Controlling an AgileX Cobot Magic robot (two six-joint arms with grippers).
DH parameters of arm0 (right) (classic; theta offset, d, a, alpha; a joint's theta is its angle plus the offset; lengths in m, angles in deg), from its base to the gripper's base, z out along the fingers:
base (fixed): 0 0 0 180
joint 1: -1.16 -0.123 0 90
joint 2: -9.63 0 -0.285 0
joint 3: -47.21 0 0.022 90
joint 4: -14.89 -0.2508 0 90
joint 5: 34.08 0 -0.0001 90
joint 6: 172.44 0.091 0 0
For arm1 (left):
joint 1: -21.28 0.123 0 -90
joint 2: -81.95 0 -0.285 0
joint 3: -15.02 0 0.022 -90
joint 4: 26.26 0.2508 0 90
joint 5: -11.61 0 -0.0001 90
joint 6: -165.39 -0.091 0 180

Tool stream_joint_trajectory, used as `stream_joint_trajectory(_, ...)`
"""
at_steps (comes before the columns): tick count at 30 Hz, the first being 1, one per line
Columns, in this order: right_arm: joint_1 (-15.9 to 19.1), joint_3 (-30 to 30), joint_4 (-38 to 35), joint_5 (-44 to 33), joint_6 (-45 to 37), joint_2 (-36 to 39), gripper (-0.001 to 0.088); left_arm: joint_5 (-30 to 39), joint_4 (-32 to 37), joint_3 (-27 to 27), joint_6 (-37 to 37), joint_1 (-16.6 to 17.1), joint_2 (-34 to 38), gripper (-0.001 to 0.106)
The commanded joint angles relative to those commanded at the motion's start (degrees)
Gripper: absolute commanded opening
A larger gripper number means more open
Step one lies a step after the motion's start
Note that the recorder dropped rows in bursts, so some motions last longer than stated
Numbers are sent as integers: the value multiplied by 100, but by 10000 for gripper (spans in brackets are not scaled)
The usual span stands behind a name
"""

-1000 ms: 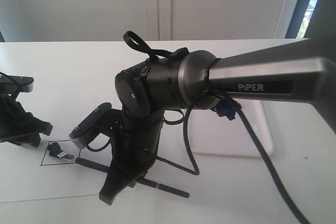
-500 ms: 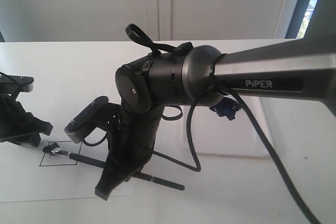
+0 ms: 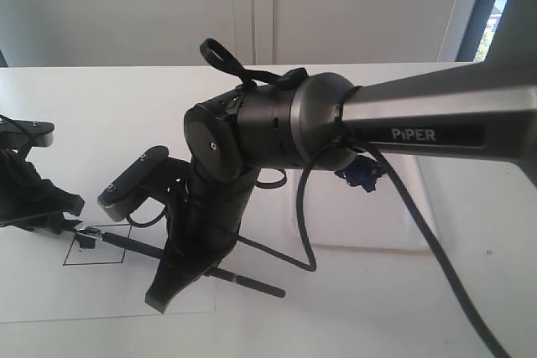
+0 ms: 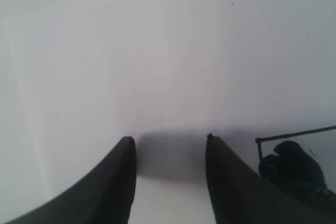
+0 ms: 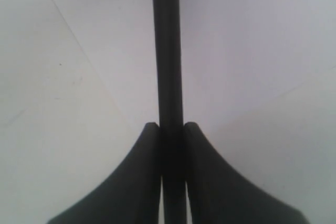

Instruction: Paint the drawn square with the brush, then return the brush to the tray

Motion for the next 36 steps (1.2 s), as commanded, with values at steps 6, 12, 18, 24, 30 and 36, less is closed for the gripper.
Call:
stream_joint_trajectory(6, 0, 0, 103, 56, 45, 134, 0, 0, 0, 0, 0, 0, 0, 483)
stream_joint_trajectory(12, 0, -25, 347, 108, 277, 134, 0, 0, 0, 0, 0, 0, 0, 483)
stream_joint_trajectory(18, 0, -74, 438, 14, 288, 134, 0, 0, 0, 0, 0, 0, 0, 483)
stream_joint_trajectory(24, 0, -76, 533, -83, 288, 134, 0, 0, 0, 0, 0, 0, 0, 483)
stream_joint_trajectory(30, 0, -76, 614, -97, 277, 134, 0, 0, 0, 0, 0, 0, 0, 483)
stream_joint_trajectory(36, 0, -76, 731, -143, 154, 134, 0, 0, 0, 0, 0, 0, 0, 483)
